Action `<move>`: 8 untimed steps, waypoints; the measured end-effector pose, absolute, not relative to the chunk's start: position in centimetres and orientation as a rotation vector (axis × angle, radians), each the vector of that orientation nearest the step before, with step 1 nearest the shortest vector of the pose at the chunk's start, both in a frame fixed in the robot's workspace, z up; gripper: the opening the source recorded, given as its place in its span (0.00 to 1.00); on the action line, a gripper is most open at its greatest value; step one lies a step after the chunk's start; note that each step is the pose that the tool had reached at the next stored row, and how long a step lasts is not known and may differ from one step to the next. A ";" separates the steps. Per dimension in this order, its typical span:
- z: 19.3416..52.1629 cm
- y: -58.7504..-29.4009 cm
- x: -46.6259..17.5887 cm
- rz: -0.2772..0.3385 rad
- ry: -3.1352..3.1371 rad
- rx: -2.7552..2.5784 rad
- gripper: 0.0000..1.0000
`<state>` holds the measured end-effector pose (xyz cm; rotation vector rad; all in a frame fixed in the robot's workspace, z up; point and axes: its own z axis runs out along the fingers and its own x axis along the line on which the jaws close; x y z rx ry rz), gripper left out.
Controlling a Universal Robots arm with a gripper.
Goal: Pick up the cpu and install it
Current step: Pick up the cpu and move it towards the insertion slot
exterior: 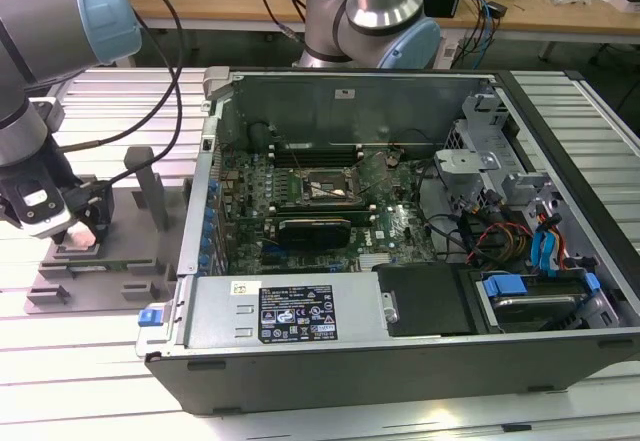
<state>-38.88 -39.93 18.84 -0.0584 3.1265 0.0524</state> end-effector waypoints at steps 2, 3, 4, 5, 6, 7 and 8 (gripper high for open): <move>18.8 -39.9 -38.9 0.052 3.127 -0.058 0.60; 18.8 -39.9 -38.9 0.052 3.127 -0.058 0.60; 18.8 -39.9 -38.9 0.053 3.126 -0.058 0.60; 18.9 -39.9 -38.9 0.052 3.126 -0.058 0.60; 18.9 -39.9 -38.9 0.052 3.127 -0.058 0.60; 18.9 -39.9 -38.9 0.052 3.127 -0.058 0.60; 18.9 -39.9 -38.9 0.052 3.126 -0.058 0.60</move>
